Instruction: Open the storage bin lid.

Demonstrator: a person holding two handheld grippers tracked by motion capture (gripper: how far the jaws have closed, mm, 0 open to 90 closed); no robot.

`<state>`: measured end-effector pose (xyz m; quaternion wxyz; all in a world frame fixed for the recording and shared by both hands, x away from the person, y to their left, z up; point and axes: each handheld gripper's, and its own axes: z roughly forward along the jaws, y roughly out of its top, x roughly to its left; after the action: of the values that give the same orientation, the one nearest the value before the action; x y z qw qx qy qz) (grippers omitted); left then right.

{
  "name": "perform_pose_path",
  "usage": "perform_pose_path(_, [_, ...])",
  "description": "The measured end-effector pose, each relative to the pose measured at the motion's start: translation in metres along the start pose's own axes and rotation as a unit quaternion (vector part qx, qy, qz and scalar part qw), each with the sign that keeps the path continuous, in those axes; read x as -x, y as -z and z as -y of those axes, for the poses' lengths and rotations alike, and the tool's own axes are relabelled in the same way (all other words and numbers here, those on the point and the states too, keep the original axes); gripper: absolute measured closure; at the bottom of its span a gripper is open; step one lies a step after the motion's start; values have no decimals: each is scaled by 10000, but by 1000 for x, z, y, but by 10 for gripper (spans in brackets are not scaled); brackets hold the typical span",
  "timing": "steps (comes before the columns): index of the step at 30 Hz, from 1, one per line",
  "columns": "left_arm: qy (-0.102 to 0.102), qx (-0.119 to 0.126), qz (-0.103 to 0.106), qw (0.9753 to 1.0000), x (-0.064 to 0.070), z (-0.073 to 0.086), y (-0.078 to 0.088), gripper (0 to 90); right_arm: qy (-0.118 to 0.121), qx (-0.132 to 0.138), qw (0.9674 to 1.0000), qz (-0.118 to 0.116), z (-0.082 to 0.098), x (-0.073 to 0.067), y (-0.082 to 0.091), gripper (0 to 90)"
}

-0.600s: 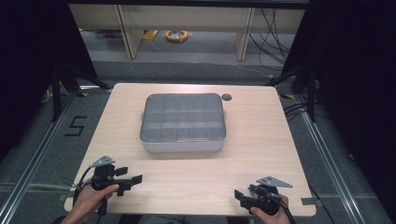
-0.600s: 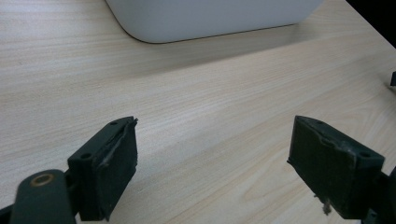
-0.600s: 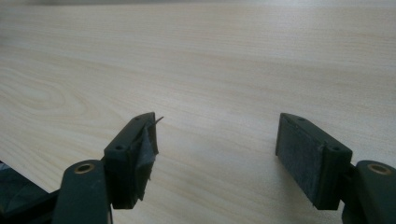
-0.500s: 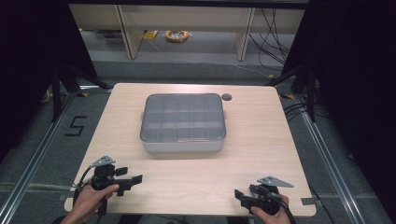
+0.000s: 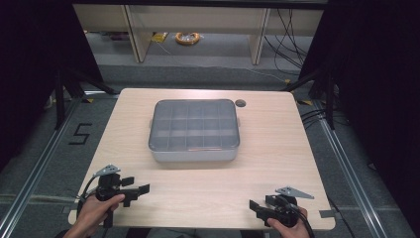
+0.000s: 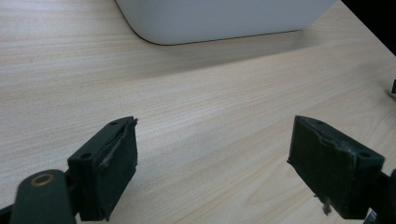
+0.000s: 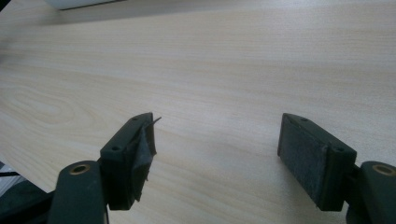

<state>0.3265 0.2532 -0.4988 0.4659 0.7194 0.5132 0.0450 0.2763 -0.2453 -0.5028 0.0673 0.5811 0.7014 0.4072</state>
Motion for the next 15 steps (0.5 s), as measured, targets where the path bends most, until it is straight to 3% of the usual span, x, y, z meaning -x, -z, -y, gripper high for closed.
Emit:
perform_pose_path(1, [-21, -9, -7, 10000, 0, 0, 0, 148, 189, -2, 9998, 88, -1, 3, 0, 283])
perform_pose_path(8, [-18, -10, -12, 10000, 0, 0, 0, 148, 113, 65, 9999, -81, -1, 5, 0, 277])
perform_pose_path(9, [-20, -11, -12, 10000, 0, 0, 0, 148, -41, 29, 10000, -51, -1, 2, 0, 276])
perform_pose_path(10, [-20, -13, -11, 10000, 0, 0, 0, 148, 141, 65, 9999, 36, -1, 5, -1, 276])
perform_pose_path(15, [-9, -9, -11, 10000, 0, 0, 0, 148, 135, 41, 9999, 48, -2, 5, 0, 274])
